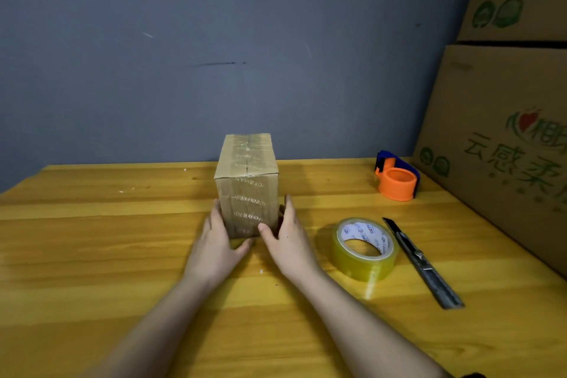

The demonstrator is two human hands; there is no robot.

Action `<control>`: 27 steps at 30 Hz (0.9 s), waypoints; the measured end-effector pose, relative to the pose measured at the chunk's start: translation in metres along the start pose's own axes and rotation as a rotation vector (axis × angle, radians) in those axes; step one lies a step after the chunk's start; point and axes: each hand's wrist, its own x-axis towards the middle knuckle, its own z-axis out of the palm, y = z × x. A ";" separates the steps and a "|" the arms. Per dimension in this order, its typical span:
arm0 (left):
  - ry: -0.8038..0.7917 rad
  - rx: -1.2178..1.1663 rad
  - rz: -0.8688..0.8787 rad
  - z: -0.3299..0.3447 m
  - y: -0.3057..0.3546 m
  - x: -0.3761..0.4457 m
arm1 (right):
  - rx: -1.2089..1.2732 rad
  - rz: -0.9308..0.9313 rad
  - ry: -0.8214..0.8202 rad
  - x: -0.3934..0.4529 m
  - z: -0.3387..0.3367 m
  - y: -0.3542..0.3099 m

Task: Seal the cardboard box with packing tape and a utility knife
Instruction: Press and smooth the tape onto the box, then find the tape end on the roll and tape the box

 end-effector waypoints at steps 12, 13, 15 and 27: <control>0.090 0.032 0.561 -0.011 0.035 -0.094 | 0.211 -0.330 0.040 -0.071 -0.053 0.011; 0.060 0.090 0.645 -0.006 0.046 -0.096 | 0.179 -0.389 0.099 -0.071 -0.065 0.011; 0.011 0.186 0.759 0.008 0.069 -0.096 | 0.096 -0.436 0.269 -0.060 -0.091 0.015; -0.042 0.437 0.895 0.079 0.141 -0.052 | -0.046 -0.299 0.556 -0.017 -0.134 0.077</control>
